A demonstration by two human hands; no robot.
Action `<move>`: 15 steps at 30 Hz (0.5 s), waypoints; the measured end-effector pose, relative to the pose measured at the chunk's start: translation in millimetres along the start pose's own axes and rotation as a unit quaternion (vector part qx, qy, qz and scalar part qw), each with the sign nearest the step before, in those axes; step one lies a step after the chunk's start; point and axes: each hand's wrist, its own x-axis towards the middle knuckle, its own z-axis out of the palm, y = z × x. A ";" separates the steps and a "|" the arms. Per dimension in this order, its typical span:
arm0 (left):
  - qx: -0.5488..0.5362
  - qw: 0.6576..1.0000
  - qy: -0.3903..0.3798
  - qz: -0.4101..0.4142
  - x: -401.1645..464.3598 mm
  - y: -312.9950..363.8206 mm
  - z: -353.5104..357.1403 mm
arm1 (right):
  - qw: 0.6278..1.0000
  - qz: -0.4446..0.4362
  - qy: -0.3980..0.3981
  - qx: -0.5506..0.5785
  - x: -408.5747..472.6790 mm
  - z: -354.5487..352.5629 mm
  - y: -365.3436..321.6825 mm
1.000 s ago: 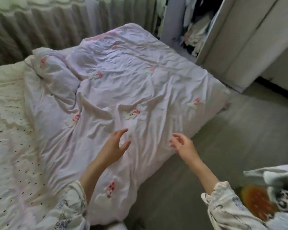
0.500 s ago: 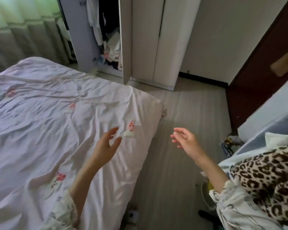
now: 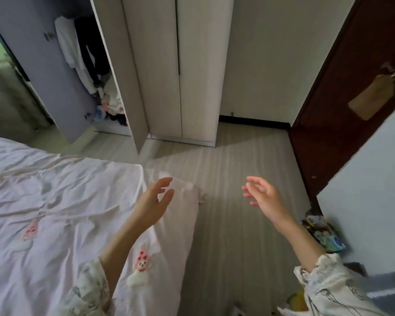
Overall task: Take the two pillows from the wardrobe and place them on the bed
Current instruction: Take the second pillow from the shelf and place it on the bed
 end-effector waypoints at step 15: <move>-0.021 0.998 0.027 -0.059 278.3 58.9 107.6 | 0.995 -0.050 -0.089 -0.021 345.6 -79.4 -37.4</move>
